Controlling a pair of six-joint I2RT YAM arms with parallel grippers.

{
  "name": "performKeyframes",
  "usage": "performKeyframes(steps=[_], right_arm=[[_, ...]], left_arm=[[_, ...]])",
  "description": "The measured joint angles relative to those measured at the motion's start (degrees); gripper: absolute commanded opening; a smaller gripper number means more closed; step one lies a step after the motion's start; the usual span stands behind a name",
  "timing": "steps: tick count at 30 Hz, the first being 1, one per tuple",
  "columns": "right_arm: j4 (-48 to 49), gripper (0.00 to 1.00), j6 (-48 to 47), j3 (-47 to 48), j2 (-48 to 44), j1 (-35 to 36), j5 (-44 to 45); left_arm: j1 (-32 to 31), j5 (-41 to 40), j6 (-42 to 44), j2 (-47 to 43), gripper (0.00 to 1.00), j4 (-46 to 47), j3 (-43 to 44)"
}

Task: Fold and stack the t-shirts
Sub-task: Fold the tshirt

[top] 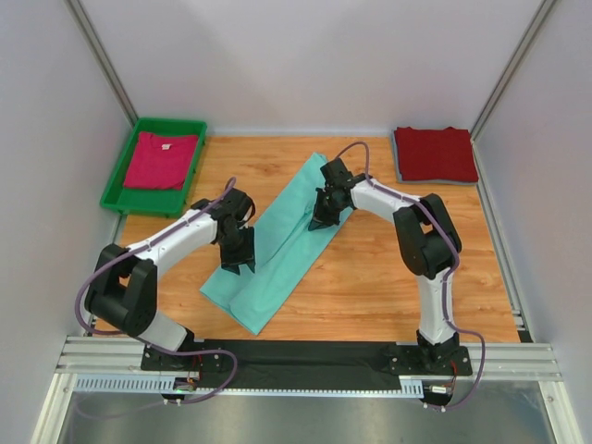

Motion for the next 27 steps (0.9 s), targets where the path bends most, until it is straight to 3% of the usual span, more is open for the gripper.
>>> performKeyframes(steps=[11,27], right_arm=[[0.50,0.00,0.15,2.32,3.61,0.00,1.27],[-0.22,0.00,-0.35,9.92,8.59,-0.37,2.60]], left_arm=[[0.55,-0.52,0.63,-5.31,0.51,-0.57,-2.32],[0.76,0.24,1.27,-4.87,0.53,0.17,-5.62]])
